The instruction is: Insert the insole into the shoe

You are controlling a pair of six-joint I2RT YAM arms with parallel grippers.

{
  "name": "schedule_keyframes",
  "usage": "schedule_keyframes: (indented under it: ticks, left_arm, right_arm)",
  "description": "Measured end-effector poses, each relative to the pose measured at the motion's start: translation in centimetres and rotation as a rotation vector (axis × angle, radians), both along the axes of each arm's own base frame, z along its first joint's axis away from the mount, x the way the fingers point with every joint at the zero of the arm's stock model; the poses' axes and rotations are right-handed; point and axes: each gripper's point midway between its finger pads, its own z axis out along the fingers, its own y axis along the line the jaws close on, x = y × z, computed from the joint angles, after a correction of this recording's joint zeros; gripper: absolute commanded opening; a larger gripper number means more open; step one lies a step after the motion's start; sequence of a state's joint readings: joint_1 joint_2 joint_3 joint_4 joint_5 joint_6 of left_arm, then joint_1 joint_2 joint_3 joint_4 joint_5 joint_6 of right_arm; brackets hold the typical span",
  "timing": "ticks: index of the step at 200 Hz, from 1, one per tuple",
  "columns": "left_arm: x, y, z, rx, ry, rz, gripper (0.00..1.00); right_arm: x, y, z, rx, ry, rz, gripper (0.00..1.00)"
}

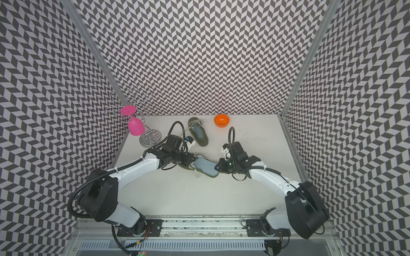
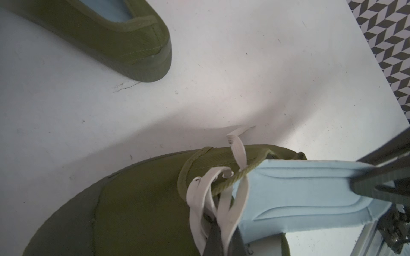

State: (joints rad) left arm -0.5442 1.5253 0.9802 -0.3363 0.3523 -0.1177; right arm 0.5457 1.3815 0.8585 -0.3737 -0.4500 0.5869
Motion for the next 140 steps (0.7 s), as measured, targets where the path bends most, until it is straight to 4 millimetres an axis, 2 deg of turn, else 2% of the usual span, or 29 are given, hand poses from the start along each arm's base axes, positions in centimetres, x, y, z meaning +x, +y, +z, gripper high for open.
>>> schedule_keyframes:
  ticks: [20,46,87,140]
  left_arm:
    - [-0.3,-0.4,0.1,0.003,-0.009,-0.02,0.04]
    - [-0.5,-0.6,0.1,-0.003,-0.011,-0.043,0.04]
    - [-0.9,-1.5,1.1,-0.068,-0.002,-0.075,0.05]
    - [-1.1,-1.7,1.6,-0.098,0.014,-0.072,0.04]
  right_arm:
    - [0.9,0.6,0.6,-0.004,-0.022,0.019,0.13]
    - [1.0,0.6,0.5,-0.02,-0.041,0.039,0.13]
    - [1.4,1.3,-1.1,-0.067,-0.032,0.066,0.12]
    - [1.6,1.8,-2.9,-0.142,-0.035,0.058,0.09]
